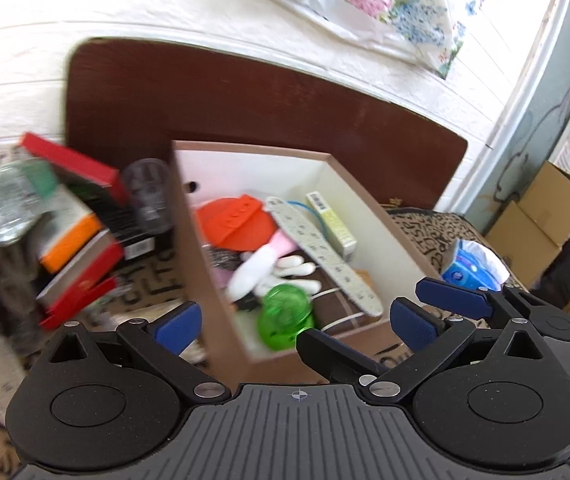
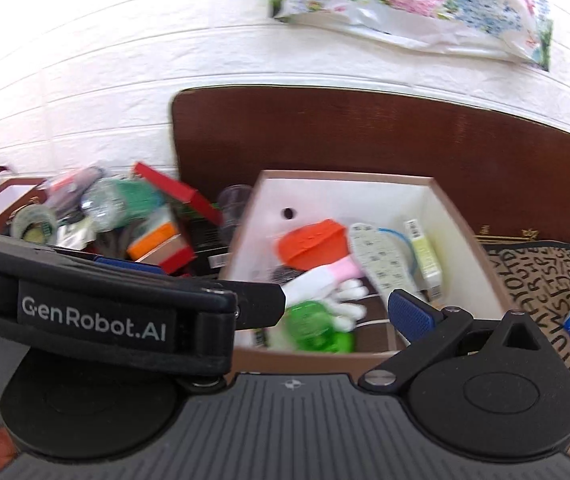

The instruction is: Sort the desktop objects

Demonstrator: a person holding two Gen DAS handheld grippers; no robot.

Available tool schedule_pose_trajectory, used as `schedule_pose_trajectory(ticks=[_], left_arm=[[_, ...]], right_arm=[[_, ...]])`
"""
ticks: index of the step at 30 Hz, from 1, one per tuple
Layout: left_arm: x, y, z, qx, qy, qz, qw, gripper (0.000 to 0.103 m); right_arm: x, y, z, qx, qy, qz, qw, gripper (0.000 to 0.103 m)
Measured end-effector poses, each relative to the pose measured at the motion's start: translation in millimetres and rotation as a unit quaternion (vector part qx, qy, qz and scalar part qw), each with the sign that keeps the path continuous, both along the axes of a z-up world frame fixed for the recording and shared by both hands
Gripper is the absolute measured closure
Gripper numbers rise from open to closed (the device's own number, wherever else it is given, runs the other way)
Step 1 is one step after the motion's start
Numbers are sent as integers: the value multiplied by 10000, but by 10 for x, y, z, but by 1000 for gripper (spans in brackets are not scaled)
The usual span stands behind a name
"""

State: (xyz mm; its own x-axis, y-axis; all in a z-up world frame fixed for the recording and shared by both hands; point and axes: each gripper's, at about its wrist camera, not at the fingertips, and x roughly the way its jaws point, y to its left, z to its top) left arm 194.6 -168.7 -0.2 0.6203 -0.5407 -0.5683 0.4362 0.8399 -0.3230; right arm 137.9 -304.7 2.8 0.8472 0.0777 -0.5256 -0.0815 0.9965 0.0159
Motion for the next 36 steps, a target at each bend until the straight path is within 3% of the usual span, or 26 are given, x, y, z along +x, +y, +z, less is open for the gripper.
schedule_pose_trajectory(ticks=[10, 20, 30, 36], left_arm=[[-551, 894, -196, -71, -83, 779, 9969, 0], [-958, 1691, -492, 28, 19, 1423, 9898, 0], [-985, 2589, -835, 149, 199, 2102, 9773, 0], [-804, 3111, -982, 86, 409, 2535, 9664, 2]], right_arm=[[-315, 823, -173, 100, 32, 571, 9983, 0], [-421, 1616, -545, 392, 426, 1195, 9911, 0], [-276, 2253, -824, 484, 732, 1588, 9834, 0], [-130, 2660, -981, 250, 720, 1791, 9809, 2]])
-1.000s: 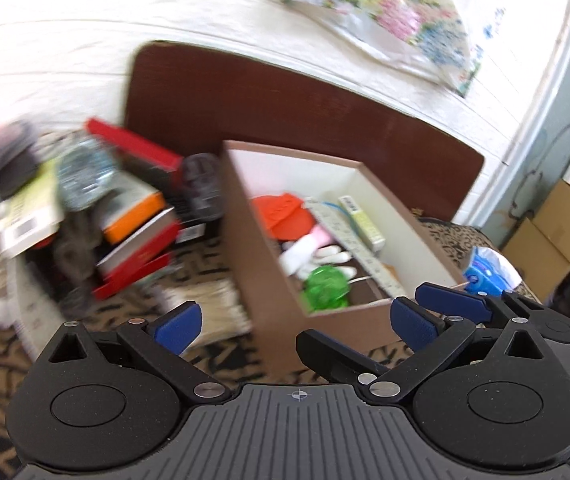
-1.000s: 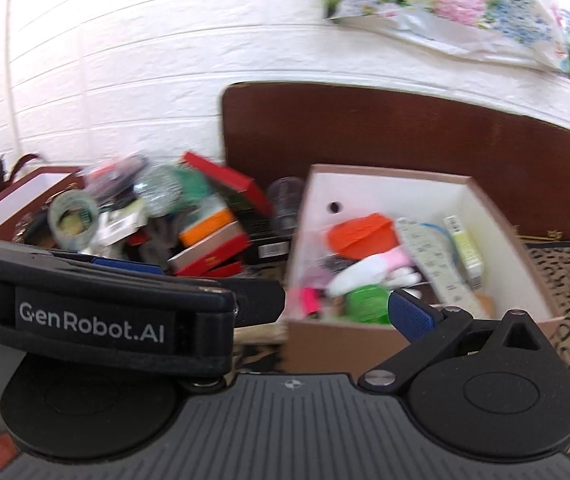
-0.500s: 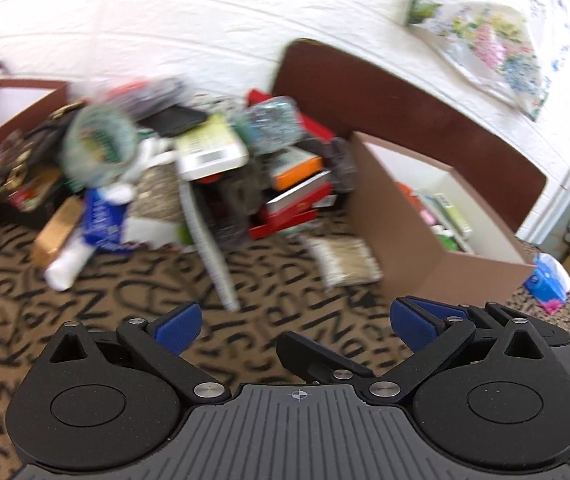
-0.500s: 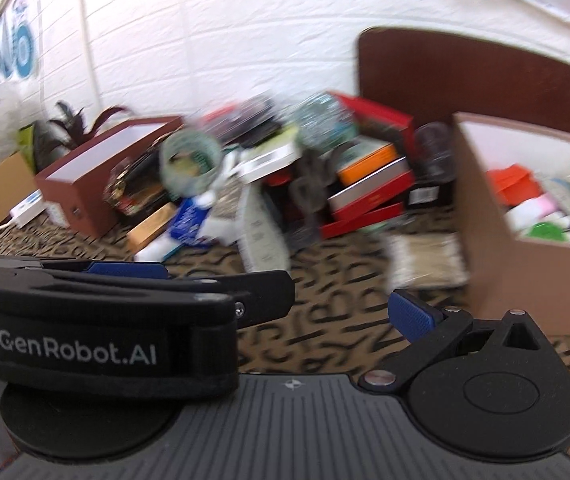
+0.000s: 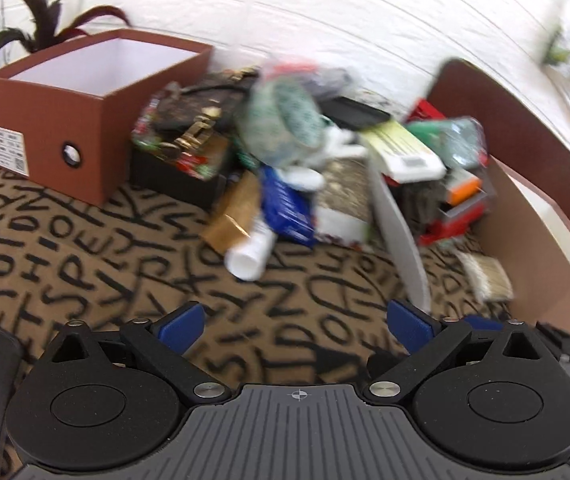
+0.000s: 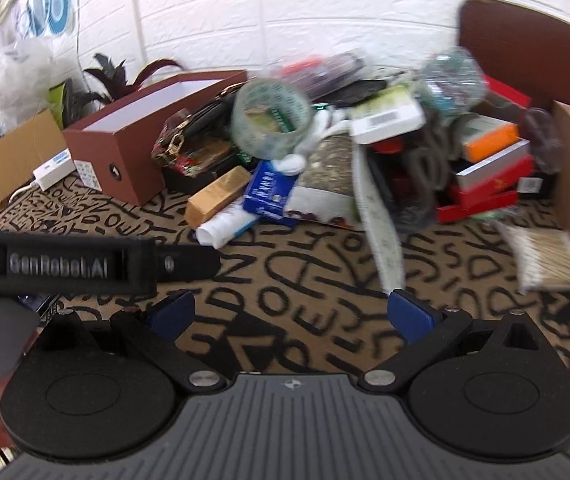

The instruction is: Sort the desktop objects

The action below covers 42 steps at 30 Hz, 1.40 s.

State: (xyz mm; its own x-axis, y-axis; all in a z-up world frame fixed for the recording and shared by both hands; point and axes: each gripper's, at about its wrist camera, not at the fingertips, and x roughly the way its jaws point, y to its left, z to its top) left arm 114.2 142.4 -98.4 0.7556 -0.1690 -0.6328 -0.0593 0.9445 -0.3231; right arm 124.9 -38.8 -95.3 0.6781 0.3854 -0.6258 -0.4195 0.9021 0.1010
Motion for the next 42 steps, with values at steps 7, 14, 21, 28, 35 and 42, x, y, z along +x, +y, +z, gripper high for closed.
schedule_pose_trajectory(ticks=[7, 14, 21, 28, 35, 42], left_arm=[[375, 296, -90, -127, 50, -45, 9999, 24], [686, 498, -123, -304, 126, -66, 9994, 35], [870, 539, -189, -175, 184, -234, 9994, 37], [920, 730, -457, -843, 523, -69, 9950, 59], [840, 761, -435, -817, 520, 35, 9953, 61], [966, 633, -374, -444, 416, -5, 9981, 37]], right_arm=[[249, 434, -172, 64, 46, 269, 9996, 12], [495, 803, -285, 140, 154, 304, 9993, 22], [664, 967, -388, 157, 191, 201, 9995, 28], [742, 899, -449, 186, 275, 14, 9994, 53], [725, 565, -431, 113, 298, -309, 9990, 55], [734, 598, -387, 12, 183, -204, 9996, 52]])
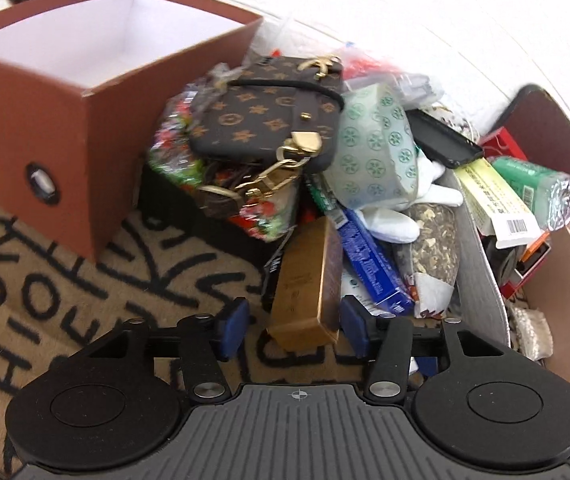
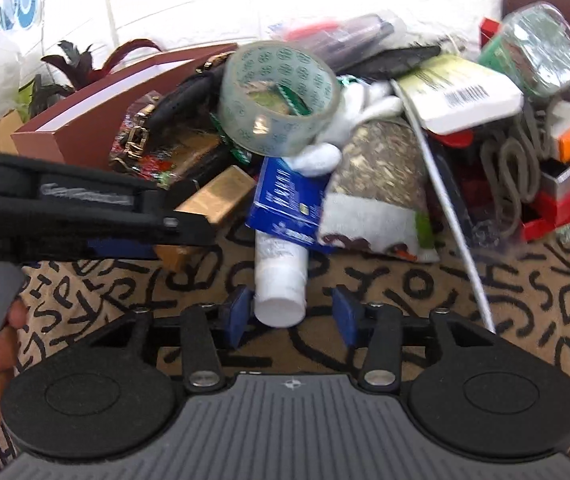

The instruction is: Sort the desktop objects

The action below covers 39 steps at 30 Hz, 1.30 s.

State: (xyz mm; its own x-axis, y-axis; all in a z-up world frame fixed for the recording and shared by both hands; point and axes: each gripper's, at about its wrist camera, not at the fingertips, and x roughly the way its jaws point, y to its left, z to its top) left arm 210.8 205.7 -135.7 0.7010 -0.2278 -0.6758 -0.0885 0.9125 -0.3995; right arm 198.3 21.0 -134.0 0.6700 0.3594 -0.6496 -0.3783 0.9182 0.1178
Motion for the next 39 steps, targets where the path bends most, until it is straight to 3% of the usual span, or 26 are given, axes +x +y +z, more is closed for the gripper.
schedule_pose_trajectory(ticks=[3, 5, 7, 9, 13, 18, 25, 32, 33, 36, 39], left_arm=[[110, 0, -68, -35, 141, -65, 9999, 37], [128, 21, -103, -98, 125, -34, 9999, 44], [120, 8, -101, -49, 133, -46, 9999, 54], [94, -41, -99, 114, 122, -80, 9998, 55], [8, -156, -87, 283, 157, -77, 9994, 55], [-285, -260, -77, 388, 273, -176, 9987, 55], [-888, -534, -42, 526, 416, -673, 9955, 56], [-1305, -647, 77, 232, 599, -783, 9949, 56], [-1347, -648, 98, 206, 598, -781, 9949, 43], [-1451, -650, 177, 213, 566, -676, 9959, 44], [-1503, -677, 309, 166, 344, -659, 9971, 42]], right_arm=[[46, 89, 0, -135, -57, 35, 9999, 52], [105, 92, -39, -172, 43, -26, 9998, 52], [101, 58, -44, -155, 32, -29, 9999, 59], [79, 34, -30, -171, 59, -24, 9998, 70], [-15, -34, -11, -189, 124, 49, 9997, 71], [-288, -233, 6, -303, 210, 163, 9992, 71], [-828, -747, 44, -214, 614, 74, 9979, 71], [-1360, -1125, 109, -190, 963, 150, 9951, 71], [-1404, -1146, 116, -191, 999, 180, 9947, 70], [-1475, -1181, 140, -196, 984, 241, 9947, 69], [-1446, -1180, 176, -130, 872, 181, 9959, 61]])
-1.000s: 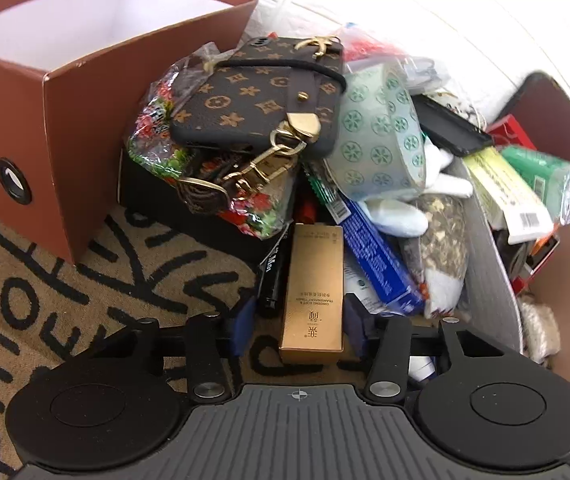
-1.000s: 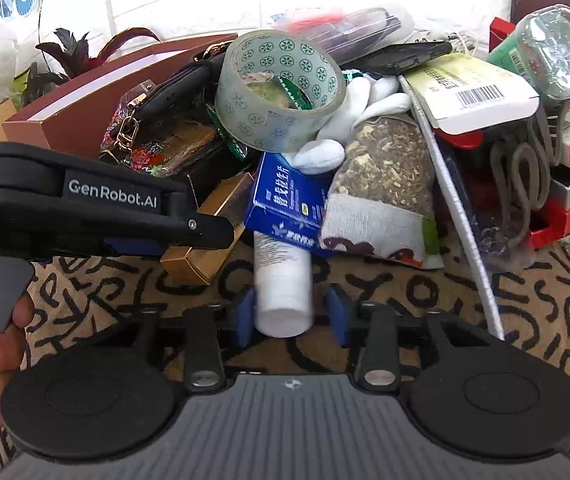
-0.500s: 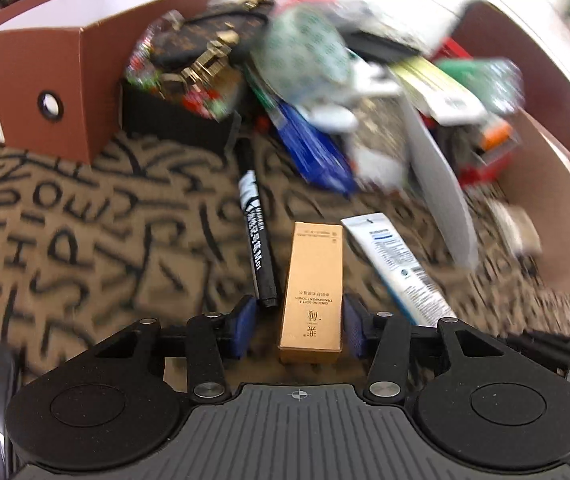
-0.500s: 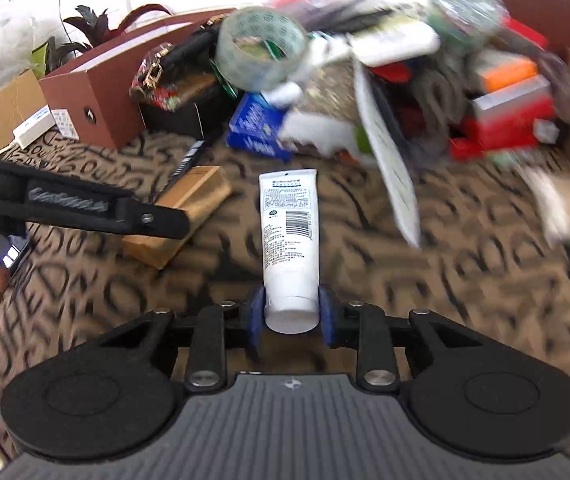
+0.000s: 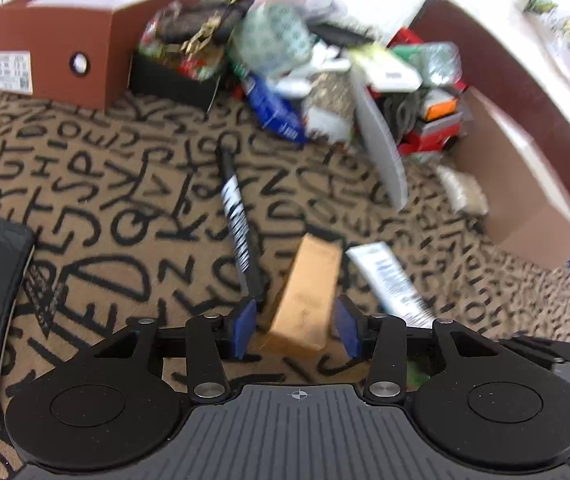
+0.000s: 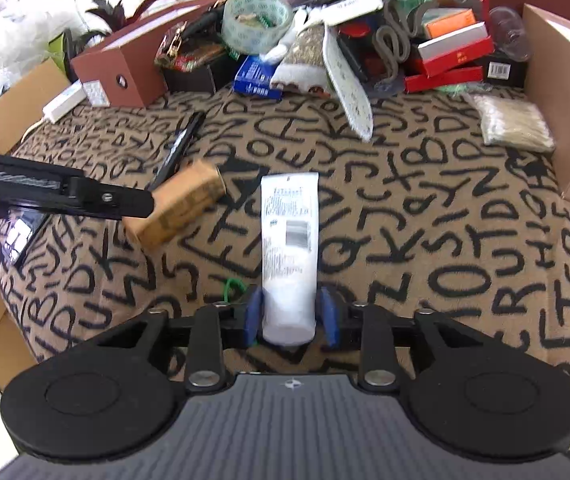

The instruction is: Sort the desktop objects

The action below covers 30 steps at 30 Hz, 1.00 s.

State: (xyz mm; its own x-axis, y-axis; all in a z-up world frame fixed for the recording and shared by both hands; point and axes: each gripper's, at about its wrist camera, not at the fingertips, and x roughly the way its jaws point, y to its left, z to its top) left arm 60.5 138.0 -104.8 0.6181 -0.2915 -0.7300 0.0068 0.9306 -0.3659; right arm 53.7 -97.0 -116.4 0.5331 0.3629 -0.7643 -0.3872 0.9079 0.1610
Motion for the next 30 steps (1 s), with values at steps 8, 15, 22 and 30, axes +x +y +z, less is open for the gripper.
schedule_pose_trajectory(ticks=[8, 15, 22, 30], left_arm=[[218, -293, -44, 360, -81, -318, 9988, 30], [359, -343, -239, 475, 227, -345, 9980, 42], [373, -349, -255, 600, 200, -419, 9971, 46], [403, -434, -259, 783, 172, -484, 9956, 51]], right_arm=[[124, 75, -20, 24, -93, 57, 9999, 57], [191, 86, -80, -48, -1, 34, 10000, 57], [238, 177, -107, -240, -54, 56, 9997, 56], [267, 222, -113, -371, -78, 85, 9992, 63]])
